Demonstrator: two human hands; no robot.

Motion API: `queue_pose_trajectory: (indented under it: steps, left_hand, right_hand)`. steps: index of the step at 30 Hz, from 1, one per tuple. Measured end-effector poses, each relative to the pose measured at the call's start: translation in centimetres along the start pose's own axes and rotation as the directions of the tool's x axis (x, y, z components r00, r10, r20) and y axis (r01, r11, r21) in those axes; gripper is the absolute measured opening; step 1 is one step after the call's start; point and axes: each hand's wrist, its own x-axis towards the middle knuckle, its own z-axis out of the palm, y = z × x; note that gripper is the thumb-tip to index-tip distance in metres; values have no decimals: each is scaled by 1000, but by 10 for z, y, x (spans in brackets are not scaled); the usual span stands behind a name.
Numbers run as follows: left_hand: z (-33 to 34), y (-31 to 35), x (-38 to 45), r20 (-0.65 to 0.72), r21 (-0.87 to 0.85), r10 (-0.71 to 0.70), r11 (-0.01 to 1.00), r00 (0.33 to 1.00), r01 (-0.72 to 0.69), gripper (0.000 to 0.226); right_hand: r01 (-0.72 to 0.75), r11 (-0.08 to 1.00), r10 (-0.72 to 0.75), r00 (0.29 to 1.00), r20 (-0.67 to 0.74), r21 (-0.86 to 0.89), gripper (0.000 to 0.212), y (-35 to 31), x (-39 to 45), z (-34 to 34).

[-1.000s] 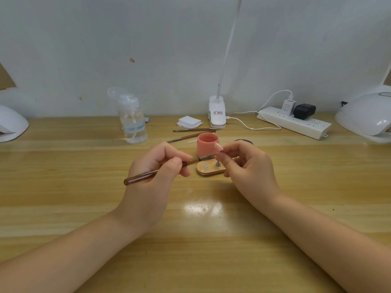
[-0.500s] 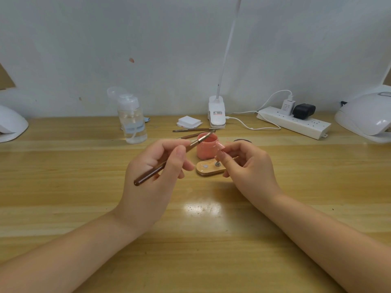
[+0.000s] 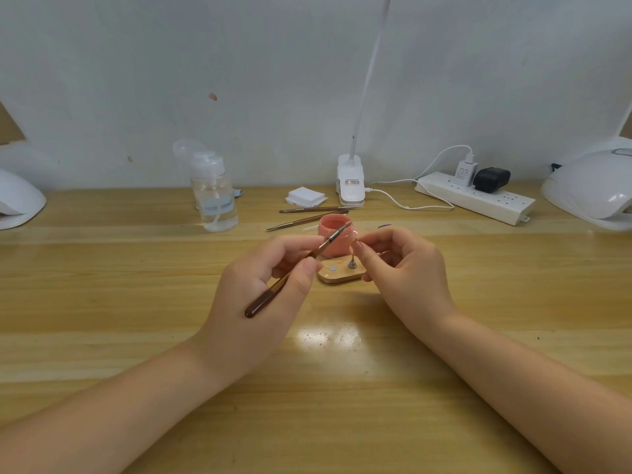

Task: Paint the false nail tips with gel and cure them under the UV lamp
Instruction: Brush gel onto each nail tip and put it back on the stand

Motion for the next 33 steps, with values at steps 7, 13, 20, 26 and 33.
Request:
queue_pose_trajectory:
  steps: [7,13,20,26,33]
  left_hand:
    - [-5,1,-2,13,69,73,995,997,-73,21]
    - [-1,2,0,-20,75,-2,997,1000,4,18]
    - [-3,1,-1,-46,18,2,1000,999,-1,21]
    - [-1,1,1,-56,-13,-50,999,997,50,21]
    - [-5,0,-1,-44,-14,-4,1000,999,3,21]
  right_hand:
    - [29,999,-29,1000,0,-14,21,0,0,0]
    - [50,998,-50,999,6,-30,21,2,0,0]
    - [38,999,-38,999,3,-9,19,3,1,1]
    - [49,999,-49,998,26,3,12,1,0,1]
    - [57,998,-57,998,34,-15,11,0,0,1]
